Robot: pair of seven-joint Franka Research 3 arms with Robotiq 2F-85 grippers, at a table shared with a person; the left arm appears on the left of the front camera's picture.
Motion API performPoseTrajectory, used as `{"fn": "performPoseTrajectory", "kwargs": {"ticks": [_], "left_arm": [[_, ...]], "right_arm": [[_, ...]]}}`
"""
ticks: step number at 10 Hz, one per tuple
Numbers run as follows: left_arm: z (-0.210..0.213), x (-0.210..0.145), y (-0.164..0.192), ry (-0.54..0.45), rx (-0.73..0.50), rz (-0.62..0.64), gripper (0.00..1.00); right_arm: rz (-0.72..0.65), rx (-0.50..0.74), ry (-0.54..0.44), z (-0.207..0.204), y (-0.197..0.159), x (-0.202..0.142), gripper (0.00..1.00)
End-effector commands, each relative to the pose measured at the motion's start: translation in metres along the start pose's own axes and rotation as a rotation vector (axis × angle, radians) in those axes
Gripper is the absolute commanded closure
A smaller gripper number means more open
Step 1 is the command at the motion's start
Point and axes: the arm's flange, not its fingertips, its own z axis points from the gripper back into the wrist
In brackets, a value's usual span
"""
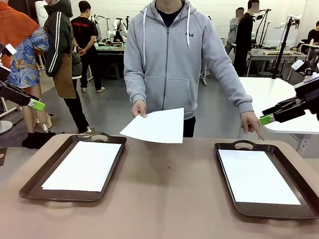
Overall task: Sort the A4 documents.
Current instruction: Receive the A4 Paper.
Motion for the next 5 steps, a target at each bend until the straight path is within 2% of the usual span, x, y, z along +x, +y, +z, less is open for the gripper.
{"fn": "performPoseTrajectory", "kwargs": {"ticks": [1, 3, 5], "left_arm": [[0.0, -0.002, 0.0, -0.005, -0.005, -0.013, 0.0], [0.0, -0.002, 0.0, -0.005, -0.005, -0.013, 0.0], [0.0, -0.002, 0.0, -0.005, -0.005, -0.013, 0.0]], "right_arm": [[-0.181, 0.064, -0.077, -0.034, -0.019, 0.006, 0.0], [-0.318, 0.103, -0.103, -0.071, -0.022, 0.006, 0.0], [-0.572, 0.241, -0.138, -0.108, -0.035, 0.009, 0.0]]}}
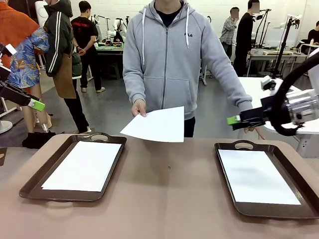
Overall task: Sort the A4 documents.
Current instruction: Receive the A4 Paper.
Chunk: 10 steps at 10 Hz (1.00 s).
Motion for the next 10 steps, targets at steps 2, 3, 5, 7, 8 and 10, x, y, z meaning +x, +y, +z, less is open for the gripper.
{"fn": "performPoseTrajectory", "kwargs": {"ticks": [2, 3, 5, 7, 8, 10], "left_arm": [[0.0, -0.002, 0.0, -0.006, -0.005, -0.013, 0.0], [0.0, -0.002, 0.0, -0.006, -0.005, -0.013, 0.0], [0.0, -0.002, 0.0, -0.006, -0.005, -0.013, 0.0], [0.0, -0.002, 0.0, -0.006, -0.005, -0.013, 0.0], [0.0, -0.002, 0.0, -0.006, -0.005, -0.013, 0.0], [0.0, -0.002, 0.0, -0.006, -0.005, -0.013, 0.0]], "right_arm": [[-0.386, 0.146, -0.069, -0.036, -0.032, 0.027, 0.0], [-0.457, 0.168, -0.07, -0.048, -0.041, 0.028, 0.0], [-0.507, 0.191, -0.056, -0.076, -0.052, 0.027, 0.0], [-0.557, 0.221, -0.049, -0.104, -0.058, 0.027, 0.0], [-0.565, 0.236, -0.037, -0.118, -0.057, 0.026, 0.0], [-0.57, 0.265, -0.009, -0.147, -0.052, 0.025, 0.0]]}}
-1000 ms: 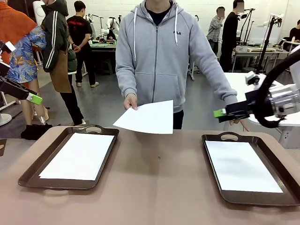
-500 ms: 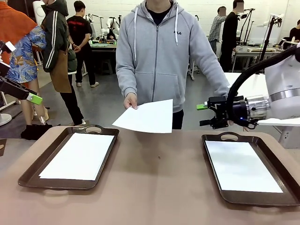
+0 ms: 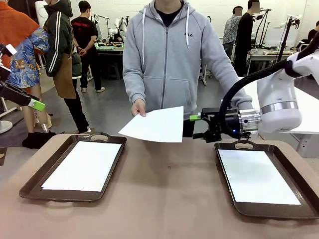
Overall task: Sort the A4 documents.
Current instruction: Receive the A4 Paper.
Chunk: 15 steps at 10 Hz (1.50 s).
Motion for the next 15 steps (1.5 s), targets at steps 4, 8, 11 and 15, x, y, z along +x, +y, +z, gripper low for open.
{"fn": "performPoseTrajectory", "kwargs": {"ticks": [4, 8, 11, 15], "left_arm": [[0.001, -0.002, 0.001, -0.006, -0.004, -0.012, 0.0], [0.001, -0.002, 0.001, -0.006, -0.004, -0.012, 0.0], [0.001, -0.002, 0.001, -0.006, -0.004, -0.012, 0.0], [0.001, -0.002, 0.001, -0.006, -0.004, -0.012, 0.0]], "right_arm": [[-0.027, 0.03, -0.044, -0.051, -0.001, 0.015, 0.0], [-0.087, 0.088, -0.096, -0.071, -0.004, 0.02, 0.0], [-0.15, 0.153, -0.078, -0.077, -0.003, 0.017, 0.0], [-0.141, 0.154, -0.035, -0.082, -0.004, 0.013, 0.17]]}}
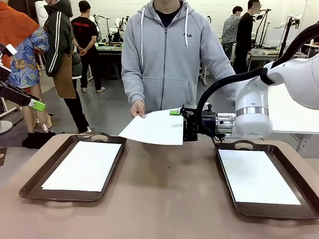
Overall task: Sort the A4 documents.
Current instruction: Receive the A4 Paper.
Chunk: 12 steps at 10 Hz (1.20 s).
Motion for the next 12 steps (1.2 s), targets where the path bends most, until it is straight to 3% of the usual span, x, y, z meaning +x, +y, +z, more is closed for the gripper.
{"fn": "performPoseTrajectory", "kwargs": {"ticks": [1, 2, 3, 4, 5, 6, 7, 8, 9, 10, 11, 12], "left_arm": [[0.001, -0.002, 0.001, -0.006, -0.004, -0.012, 0.0], [0.001, -0.002, 0.001, -0.006, -0.004, -0.012, 0.0], [0.001, -0.002, 0.001, -0.006, -0.004, -0.012, 0.0], [0.001, -0.002, 0.001, -0.006, -0.004, -0.012, 0.0], [0.001, -0.002, 0.001, -0.006, -0.004, -0.012, 0.0], [0.001, -0.002, 0.001, -0.006, -0.004, -0.012, 0.0], [0.001, -0.002, 0.001, -0.006, -0.004, -0.012, 0.0], [0.001, -0.002, 0.001, -0.006, -0.004, -0.012, 0.0], [0.001, -0.002, 0.001, -0.006, -0.004, -0.012, 0.0], [0.001, -0.002, 0.001, -0.006, -0.004, -0.012, 0.0], [0.001, -0.002, 0.001, -0.006, -0.004, -0.012, 0.0], [0.001, -0.002, 0.001, -0.006, -0.004, -0.012, 0.0]], "right_arm": [[0.001, -0.006, 0.01, -0.005, -0.002, 0.003, 0.17], [0.004, -0.012, 0.01, -0.004, -0.002, 0.004, 0.34], [0.003, -0.019, 0.014, -0.004, -0.003, 0.004, 0.19], [0.002, -0.021, 0.012, -0.002, -0.003, 0.005, 0.51], [0.006, -0.023, 0.015, 0.0, -0.003, 0.006, 0.37], [0.004, -0.024, 0.01, 0.003, -0.004, 0.007, 0.69], [0.0, -0.024, 0.01, 0.005, -0.004, 0.007, 0.54], [-0.002, -0.024, 0.01, 0.006, -0.004, 0.007, 0.87], [0.001, -0.026, 0.012, 0.006, -0.004, 0.008, 0.72], [0.002, -0.028, 0.01, 0.008, -0.004, 0.008, 1.0], [0.004, -0.034, 0.011, 0.008, -0.004, 0.008, 0.9], [0.003, -0.037, 0.011, 0.009, -0.004, 0.008, 1.0]]}}
